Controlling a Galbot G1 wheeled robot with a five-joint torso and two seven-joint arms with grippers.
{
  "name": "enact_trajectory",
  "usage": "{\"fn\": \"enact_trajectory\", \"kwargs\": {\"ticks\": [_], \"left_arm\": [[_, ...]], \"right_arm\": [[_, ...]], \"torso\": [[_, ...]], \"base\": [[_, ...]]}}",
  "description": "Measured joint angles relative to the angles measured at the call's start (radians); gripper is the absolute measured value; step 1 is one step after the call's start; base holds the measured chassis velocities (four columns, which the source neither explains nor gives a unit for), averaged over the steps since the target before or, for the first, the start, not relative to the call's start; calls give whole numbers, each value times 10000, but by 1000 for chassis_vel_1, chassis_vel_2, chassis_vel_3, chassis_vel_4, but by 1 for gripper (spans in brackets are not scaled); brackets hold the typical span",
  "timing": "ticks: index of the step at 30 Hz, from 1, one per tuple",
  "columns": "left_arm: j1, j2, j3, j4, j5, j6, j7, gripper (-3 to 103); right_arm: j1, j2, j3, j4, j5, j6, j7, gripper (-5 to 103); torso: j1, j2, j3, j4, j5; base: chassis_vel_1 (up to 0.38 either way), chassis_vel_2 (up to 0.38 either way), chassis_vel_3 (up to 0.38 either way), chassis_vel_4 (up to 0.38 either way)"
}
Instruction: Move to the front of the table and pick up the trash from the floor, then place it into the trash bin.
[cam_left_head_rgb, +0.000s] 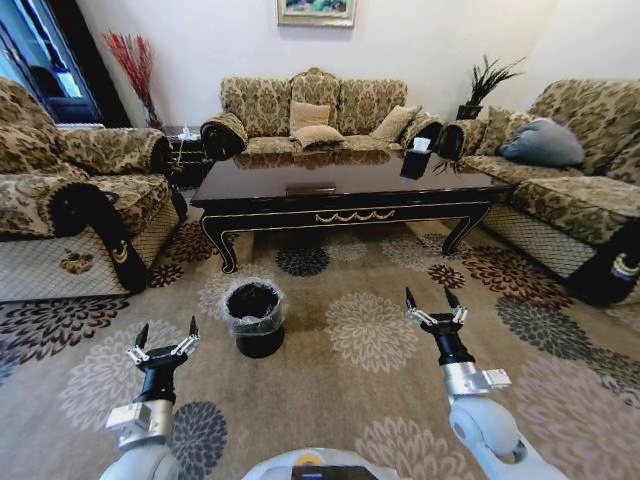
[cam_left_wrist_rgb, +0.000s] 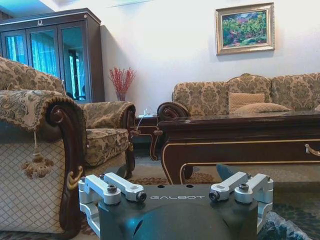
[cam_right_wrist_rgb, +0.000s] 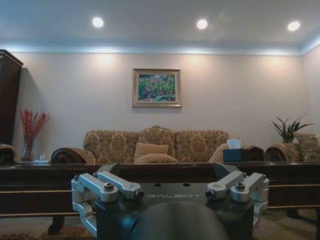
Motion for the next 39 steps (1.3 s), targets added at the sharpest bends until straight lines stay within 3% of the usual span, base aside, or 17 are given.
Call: {"fn": "enact_trajectory", "kwargs": {"ticks": [14,32,39], "left_arm": [[-5,8,0,11,-7,8,5,100],[-2,12,1,24,-10,14,4,100],[-5,13,1,24,-10,15,3,100]], "right_arm": [[11,0,-11,-20,-1,0,-2,100],[14,0,-19,-29,0,1,-6,100],[16,1,-20,-29,0,2,-7,100]], "torso": [[1,-1,1,1,0],[-1,0,-3,-1,-3],[0,0,2,1,1]], "base": [[60,-71,-69,73],[279,-280,-270,271],[75,-60,-88,78]]}}
